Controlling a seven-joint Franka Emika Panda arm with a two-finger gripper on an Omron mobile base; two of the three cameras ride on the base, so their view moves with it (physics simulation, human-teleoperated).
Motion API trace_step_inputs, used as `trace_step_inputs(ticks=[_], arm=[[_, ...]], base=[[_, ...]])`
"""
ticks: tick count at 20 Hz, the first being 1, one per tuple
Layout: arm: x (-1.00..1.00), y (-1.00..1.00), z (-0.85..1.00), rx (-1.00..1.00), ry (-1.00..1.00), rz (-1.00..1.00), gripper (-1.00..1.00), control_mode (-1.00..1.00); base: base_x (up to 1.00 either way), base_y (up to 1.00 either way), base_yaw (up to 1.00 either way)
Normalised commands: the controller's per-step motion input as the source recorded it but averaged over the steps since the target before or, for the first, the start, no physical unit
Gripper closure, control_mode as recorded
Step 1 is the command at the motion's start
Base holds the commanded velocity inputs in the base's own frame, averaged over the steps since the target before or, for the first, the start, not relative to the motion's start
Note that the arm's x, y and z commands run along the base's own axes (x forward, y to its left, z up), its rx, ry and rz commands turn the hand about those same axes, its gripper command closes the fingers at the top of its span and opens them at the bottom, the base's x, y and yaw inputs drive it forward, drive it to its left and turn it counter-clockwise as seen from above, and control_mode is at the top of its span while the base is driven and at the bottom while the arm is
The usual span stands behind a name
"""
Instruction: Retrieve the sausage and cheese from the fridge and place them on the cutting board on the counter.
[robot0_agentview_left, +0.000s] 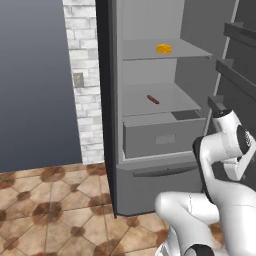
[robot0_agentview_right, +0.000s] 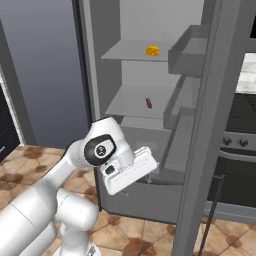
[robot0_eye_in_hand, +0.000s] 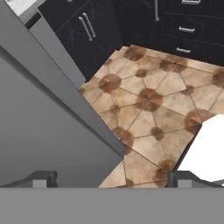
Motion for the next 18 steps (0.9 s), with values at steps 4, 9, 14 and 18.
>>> trace_step_inputs(ticks=[4,9,14,18], arm=[[-0.03,0.25,0.36,0.00,-0.08,0.02,-1.00,-1.00],[-0.11,0.50,0.27,-0.04,-0.08,0.23,-1.00,-1.00],[0.00,0.63,0.18,-0.11,-0.01,0.51,-1.00,-1.00],[-0.07,0.32,0.11,-0.09,0.00,0.85,-1.00,-1.00]], base=[[0.00,0.00,0.00],[0.00,0.00,0.00],[0.00,0.00,0.00],[0.00,0.00,0.00]])
